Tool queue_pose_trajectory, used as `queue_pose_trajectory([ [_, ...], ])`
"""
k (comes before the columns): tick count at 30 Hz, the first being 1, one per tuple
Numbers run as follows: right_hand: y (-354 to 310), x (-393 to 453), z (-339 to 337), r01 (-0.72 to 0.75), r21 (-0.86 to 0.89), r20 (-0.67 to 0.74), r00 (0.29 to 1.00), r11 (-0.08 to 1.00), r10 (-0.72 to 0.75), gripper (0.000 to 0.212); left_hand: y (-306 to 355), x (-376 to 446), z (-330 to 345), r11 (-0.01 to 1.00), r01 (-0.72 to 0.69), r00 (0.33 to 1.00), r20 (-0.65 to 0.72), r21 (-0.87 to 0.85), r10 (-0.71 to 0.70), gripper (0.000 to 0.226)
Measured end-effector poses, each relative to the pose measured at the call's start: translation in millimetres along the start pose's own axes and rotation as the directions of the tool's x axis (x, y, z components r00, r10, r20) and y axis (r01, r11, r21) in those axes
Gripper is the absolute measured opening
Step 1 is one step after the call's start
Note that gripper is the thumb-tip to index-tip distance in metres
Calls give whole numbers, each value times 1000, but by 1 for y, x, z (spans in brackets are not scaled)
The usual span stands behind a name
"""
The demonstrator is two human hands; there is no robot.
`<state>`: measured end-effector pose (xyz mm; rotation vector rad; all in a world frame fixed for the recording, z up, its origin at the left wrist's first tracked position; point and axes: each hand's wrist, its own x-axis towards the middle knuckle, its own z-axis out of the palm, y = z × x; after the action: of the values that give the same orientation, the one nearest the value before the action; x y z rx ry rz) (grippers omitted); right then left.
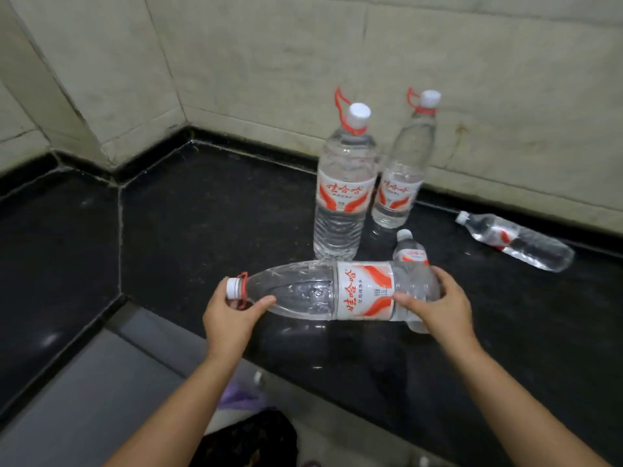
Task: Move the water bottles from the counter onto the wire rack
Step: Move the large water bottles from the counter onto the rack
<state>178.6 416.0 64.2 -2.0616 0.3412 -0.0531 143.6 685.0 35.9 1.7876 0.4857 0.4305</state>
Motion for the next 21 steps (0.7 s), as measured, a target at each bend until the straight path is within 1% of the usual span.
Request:
queue_pose_trajectory([
  [4, 18, -17, -86, 7, 47, -192, 981, 999, 2, 83, 41, -28, 54, 989, -72, 989, 119, -128, 87, 37],
  [7, 39, -44, -159, 22, 61, -325, 946, 998, -1, 80, 78, -72, 106, 971, -134, 958, 224, -199, 178, 37],
  [9, 58, -66, -210, 27, 63, -404, 915, 998, 1, 82, 100, -110, 141, 957, -145, 933, 287, -250, 217, 34],
  [14, 114, -131, -339, 6, 68, -592, 805, 998, 35, 80, 142, -218, 220, 935, -164, 858, 423, -313, 292, 37],
  [17, 144, -168, -408, 0, 64, -677, 734, 998, 43, 76, 169, -283, 259, 905, -167, 792, 493, -392, 360, 34],
  [21, 167, -205, -487, 20, 49, -760, 650, 999, 24, 76, 209, -355, 309, 863, -154, 721, 543, -481, 430, 34],
])
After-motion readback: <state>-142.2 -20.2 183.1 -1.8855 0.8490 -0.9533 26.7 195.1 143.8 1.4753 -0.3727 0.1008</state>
